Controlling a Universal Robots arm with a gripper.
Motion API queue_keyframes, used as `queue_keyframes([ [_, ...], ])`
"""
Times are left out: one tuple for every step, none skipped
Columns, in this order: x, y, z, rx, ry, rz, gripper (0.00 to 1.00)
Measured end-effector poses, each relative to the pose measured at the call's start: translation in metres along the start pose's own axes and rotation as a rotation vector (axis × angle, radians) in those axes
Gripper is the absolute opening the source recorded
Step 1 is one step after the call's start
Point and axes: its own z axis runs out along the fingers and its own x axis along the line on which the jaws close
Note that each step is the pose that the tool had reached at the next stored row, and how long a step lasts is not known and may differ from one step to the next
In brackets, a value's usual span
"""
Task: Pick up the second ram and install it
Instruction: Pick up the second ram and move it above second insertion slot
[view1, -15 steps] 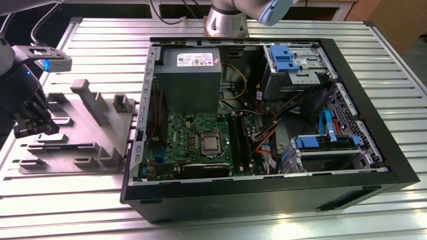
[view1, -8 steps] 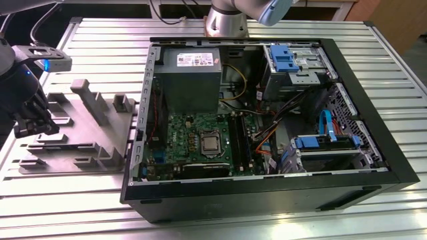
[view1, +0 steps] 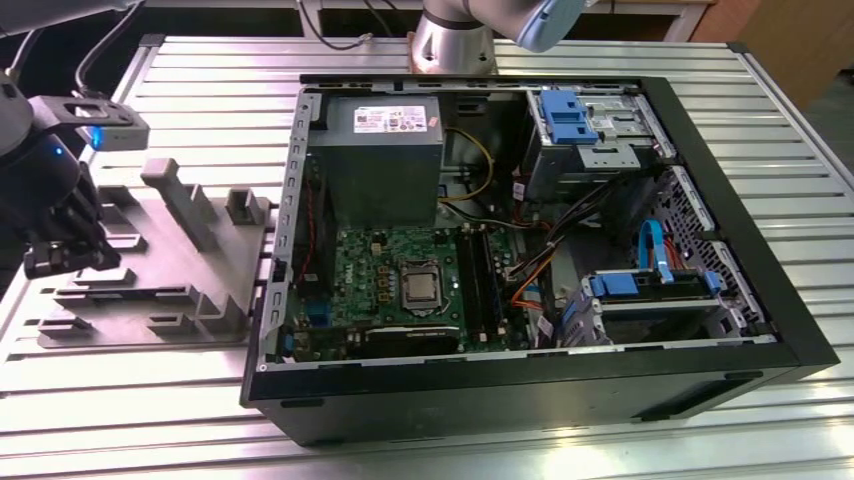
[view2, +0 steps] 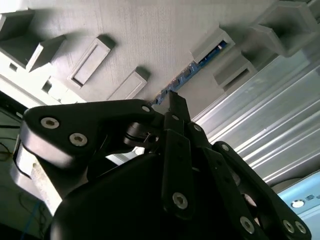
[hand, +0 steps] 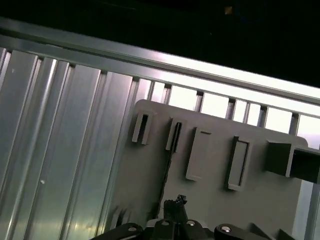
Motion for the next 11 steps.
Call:
queue_keyframes([
  [0.0,-0.0001,0.0007,0.0005,-0.0008,0.018,0.1],
  [0.0,-0.0001,0.0017,0.0011,-0.0016,0.036,0.1],
  [0.0001,-0.0001,0.0023,0.0014,-0.0023,0.052,0.1],
  [0.0001,0.0002,0.0026,0.0014,-0.0025,0.061,0.1],
  [0.0001,0.0001,0.0026,0.0014,-0.0026,0.062,0.1],
  [0.0001,0.0001,0.0026,0.0015,-0.0027,0.063,0.1],
  [0.0001,0.0001,0.0026,0.0015,-0.0027,0.063,0.1],
  [0.0,0.0002,0.0026,0.0016,-0.0027,0.064,0.1],
  [0.0,0.0002,0.0026,0.0016,-0.0028,0.064,0.1],
  [0.0,0.0002,0.0027,0.0017,-0.0028,0.065,0.1],
  [0.0,0.0002,0.0027,0.0017,-0.0028,0.065,0.1],
])
